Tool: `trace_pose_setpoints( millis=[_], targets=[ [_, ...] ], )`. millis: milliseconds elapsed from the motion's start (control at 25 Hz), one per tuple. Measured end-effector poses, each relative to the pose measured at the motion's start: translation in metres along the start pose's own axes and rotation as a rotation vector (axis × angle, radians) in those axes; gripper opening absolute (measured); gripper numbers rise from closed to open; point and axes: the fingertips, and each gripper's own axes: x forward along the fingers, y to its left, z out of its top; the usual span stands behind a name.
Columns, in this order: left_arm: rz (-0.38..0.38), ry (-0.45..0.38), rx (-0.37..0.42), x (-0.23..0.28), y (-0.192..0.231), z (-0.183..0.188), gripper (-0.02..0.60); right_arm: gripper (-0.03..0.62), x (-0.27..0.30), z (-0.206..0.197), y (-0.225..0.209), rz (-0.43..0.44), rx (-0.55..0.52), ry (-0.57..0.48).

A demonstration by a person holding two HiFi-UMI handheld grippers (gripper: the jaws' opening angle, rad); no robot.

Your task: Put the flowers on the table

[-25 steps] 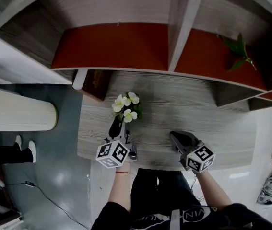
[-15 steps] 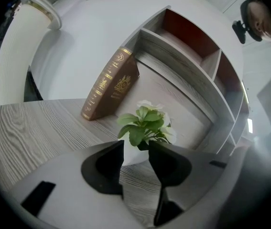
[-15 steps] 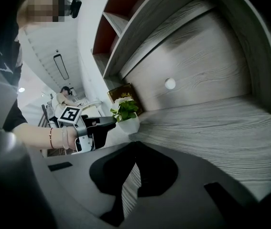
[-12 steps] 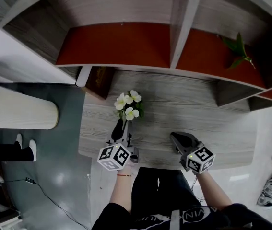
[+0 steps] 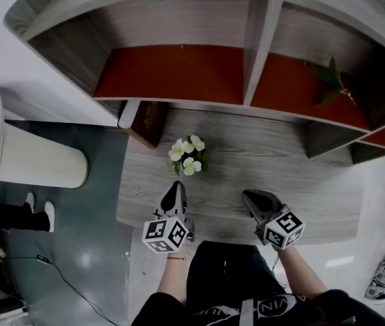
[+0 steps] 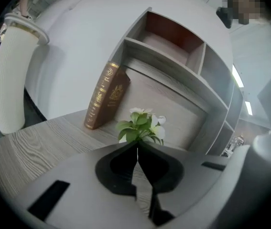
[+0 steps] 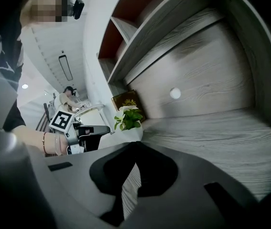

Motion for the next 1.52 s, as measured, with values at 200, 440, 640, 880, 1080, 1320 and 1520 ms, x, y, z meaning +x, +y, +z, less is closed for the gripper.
trace_pose_setpoints(
  millis=[200, 440, 640, 880, 1080, 1320, 1520],
  targets=[
    [-0.043, -0.018, 0.073, -0.008, -0.014, 0.013, 0.005, 0.011, -0.002, 0.013, 0.004, 0.001, -0.031, -0.021],
    [-0.054, -0.047, 0.143, -0.017, -0.025, 0.033, 0.005, 0.011, -0.007, 0.036, 0.006, -0.005, -0.079, -0.056],
    [-0.049, -0.073, 0.165, -0.025, -0.028, 0.051, 0.005, 0.01, -0.01, 0.053, 0.009, 0.001, -0.106, -0.075],
    [-0.026, -0.108, 0.198, -0.036, -0.024, 0.074, 0.005, 0.009, -0.009, 0.075, 0.013, 0.004, -0.149, -0.112],
    [-0.005, -0.15, 0.22, -0.043, -0.018, 0.097, 0.005, 0.009, -0.006, 0.096, 0.016, 0.012, -0.176, -0.151],
    [0.01, -0.184, 0.242, -0.05, -0.015, 0.116, 0.005, 0.009, -0.001, 0.117, 0.024, 0.021, -0.191, -0.174],
    [0.018, -0.2, 0.265, -0.056, -0.014, 0.129, 0.005, 0.009, 0.001, 0.133, 0.027, 0.025, -0.224, -0.211]
  ],
)
